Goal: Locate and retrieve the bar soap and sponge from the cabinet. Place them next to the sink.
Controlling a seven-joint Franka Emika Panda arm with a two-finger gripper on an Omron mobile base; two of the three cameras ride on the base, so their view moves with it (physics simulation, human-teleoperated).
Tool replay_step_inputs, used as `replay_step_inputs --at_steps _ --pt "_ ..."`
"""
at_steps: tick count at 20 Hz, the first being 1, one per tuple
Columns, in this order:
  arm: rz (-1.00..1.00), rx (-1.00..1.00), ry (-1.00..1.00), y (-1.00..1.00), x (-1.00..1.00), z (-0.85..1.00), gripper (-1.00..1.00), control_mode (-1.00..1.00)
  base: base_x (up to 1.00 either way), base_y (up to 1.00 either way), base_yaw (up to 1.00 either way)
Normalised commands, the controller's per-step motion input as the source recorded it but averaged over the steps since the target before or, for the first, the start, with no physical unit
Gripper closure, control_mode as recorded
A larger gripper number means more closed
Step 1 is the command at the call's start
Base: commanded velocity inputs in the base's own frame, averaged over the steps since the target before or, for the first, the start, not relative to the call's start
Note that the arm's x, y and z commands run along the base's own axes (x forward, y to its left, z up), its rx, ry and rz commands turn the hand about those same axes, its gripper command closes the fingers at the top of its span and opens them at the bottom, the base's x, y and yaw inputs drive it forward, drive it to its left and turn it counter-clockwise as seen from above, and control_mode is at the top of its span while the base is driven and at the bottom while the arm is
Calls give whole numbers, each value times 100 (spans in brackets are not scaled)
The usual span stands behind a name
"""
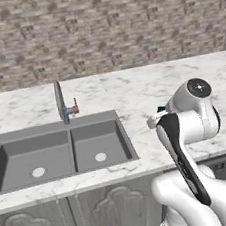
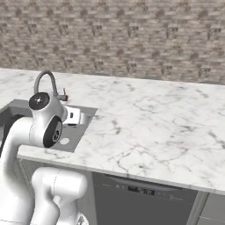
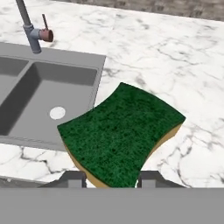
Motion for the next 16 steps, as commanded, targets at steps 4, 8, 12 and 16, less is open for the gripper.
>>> replay_step_inputs --at_steps 4,8,12,16 --pt "0 0 20 0 84 -16 100 -100 0 0 0" --pt "0 0 20 0 78 -14 100 -100 0 0 0" --pt "0 0 3 0 66 -37 100 -100 0 0 0" --pt "0 0 -5 0 54 -51 100 -100 0 0 0"
